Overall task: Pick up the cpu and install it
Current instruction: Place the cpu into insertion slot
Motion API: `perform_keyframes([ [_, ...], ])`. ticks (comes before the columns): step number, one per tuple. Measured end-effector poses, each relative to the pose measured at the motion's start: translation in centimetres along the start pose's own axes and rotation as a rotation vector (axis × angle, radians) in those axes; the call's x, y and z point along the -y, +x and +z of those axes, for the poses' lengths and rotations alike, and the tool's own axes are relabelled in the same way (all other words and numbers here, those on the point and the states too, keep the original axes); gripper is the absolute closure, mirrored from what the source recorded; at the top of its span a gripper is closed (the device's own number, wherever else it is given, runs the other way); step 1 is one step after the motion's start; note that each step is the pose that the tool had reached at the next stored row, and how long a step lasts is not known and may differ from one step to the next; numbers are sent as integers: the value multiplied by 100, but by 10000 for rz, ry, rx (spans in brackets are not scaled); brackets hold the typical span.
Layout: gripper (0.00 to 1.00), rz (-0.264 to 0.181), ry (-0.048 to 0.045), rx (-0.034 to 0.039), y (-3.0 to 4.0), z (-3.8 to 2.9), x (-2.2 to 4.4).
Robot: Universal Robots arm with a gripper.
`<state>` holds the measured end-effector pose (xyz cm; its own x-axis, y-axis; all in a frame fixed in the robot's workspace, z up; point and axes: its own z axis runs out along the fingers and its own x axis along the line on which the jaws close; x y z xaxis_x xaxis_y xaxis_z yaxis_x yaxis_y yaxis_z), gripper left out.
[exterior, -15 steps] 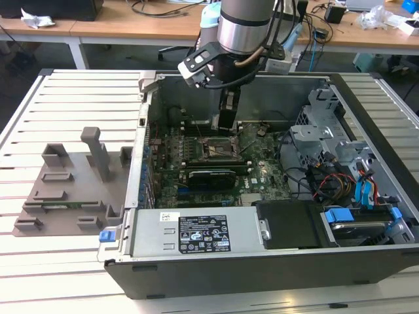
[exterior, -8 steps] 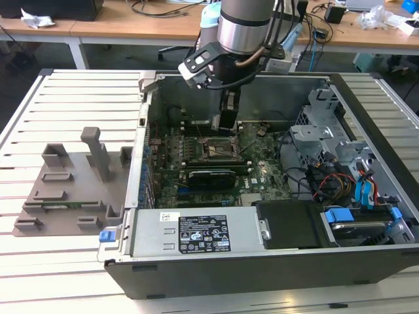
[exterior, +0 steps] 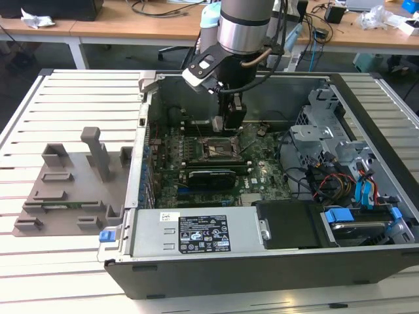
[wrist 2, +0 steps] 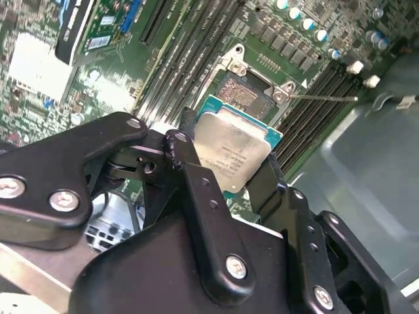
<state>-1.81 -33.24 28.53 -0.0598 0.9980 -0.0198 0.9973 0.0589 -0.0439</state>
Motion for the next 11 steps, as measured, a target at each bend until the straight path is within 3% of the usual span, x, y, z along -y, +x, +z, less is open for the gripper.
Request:
perform_keyframes([
  [6,45,-869,-17,38,0,0,0],
  [11,45,-901,-18,40,0,0,0],
])
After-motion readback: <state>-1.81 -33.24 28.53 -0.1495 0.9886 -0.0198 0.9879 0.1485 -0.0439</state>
